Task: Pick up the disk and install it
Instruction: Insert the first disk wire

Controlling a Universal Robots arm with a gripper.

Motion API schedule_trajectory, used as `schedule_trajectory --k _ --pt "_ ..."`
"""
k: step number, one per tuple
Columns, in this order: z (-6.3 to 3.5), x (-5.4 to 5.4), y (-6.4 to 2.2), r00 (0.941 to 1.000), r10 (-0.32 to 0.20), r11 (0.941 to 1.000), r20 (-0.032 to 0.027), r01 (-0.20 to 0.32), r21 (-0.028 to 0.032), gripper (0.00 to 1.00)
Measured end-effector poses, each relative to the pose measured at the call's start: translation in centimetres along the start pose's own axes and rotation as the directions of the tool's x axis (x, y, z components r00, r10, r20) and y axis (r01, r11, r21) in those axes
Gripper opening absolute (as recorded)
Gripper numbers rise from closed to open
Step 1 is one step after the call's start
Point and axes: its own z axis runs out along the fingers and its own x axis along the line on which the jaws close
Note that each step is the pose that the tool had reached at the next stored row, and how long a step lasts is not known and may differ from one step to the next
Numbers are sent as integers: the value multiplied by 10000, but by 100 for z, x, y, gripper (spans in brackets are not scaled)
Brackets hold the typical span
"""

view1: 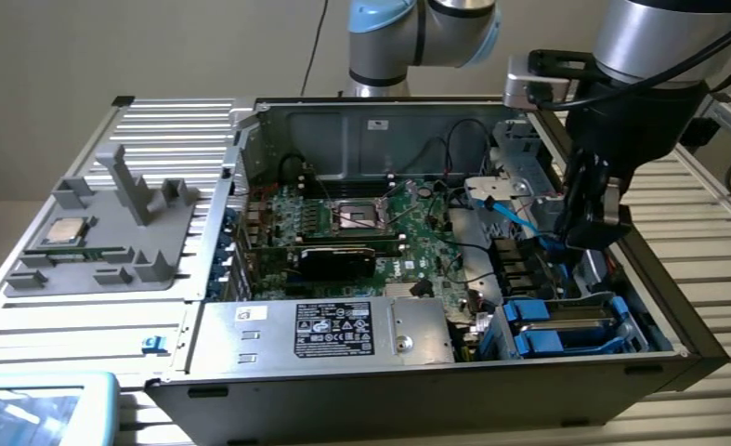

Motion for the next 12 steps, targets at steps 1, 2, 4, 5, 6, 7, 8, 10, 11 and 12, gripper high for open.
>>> schedule_trajectory --k 1,2,4,5,6,7,8,10,11,12 --pt "-2 5 12 10000 -6 10000 -86 7 63 36" --pt "-4 10 24 9999 -12 9999 -169 14 115 36" --pt "-7 19 47 9995 -20 9997 -329 28 233 36" --pt "-8 22 57 9992 -23 9996 -404 35 295 36" --pt "-9 26 67 9988 -26 9993 -487 43 359 36" --pt "-9 30 76 9984 -23 9991 -565 46 416 36" --pt "-10 33 84 9981 -13 9989 -621 42 457 36" --pt "-11 41 106 9976 23 9988 -691 12 500 36" --pt "-11 46 117 9974 42 9987 -722 -5 516 36" --pt "-9 50 128 9972 66 9986 -750 -27 531 36"
